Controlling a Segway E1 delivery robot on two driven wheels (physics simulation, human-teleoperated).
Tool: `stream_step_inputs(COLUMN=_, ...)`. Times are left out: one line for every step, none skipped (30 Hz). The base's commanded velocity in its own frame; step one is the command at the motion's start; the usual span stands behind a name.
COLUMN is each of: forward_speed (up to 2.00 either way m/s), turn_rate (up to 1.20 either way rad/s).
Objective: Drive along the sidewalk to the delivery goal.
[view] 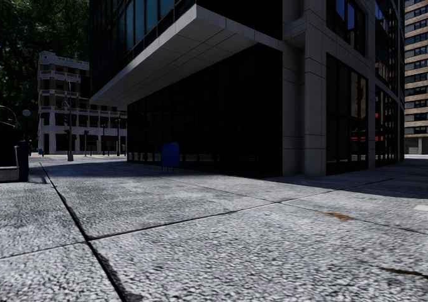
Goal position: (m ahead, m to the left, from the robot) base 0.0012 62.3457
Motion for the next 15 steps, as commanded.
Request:
stream_step_inputs(forward_speed=0.0, turn_rate=0.0)
stream_step_inputs(forward_speed=0.0, turn_rate=0.0)
stream_step_inputs(forward_speed=0.0, turn_rate=0.0)
stream_step_inputs(forward_speed=0.0, turn_rate=0.0)
stream_step_inputs(forward_speed=0.0, turn_rate=0.0)
stream_step_inputs(forward_speed=0.0, turn_rate=0.0)
stream_step_inputs(forward_speed=0.0, turn_rate=0.0)
stream_step_inputs(forward_speed=0.0, turn_rate=0.0)
stream_step_inputs(forward_speed=0.0, turn_rate=0.0)
stream_step_inputs(forward_speed=0.0, turn_rate=0.0)
stream_step_inputs(forward_speed=0.0, turn_rate=0.0)
stream_step_inputs(forward_speed=0.0, turn_rate=0.0)
stream_step_inputs(forward_speed=0.0, turn_rate=0.0)
stream_step_inputs(forward_speed=0.0, turn_rate=0.0)
stream_step_inputs(forward_speed=0.0, turn_rate=0.0)
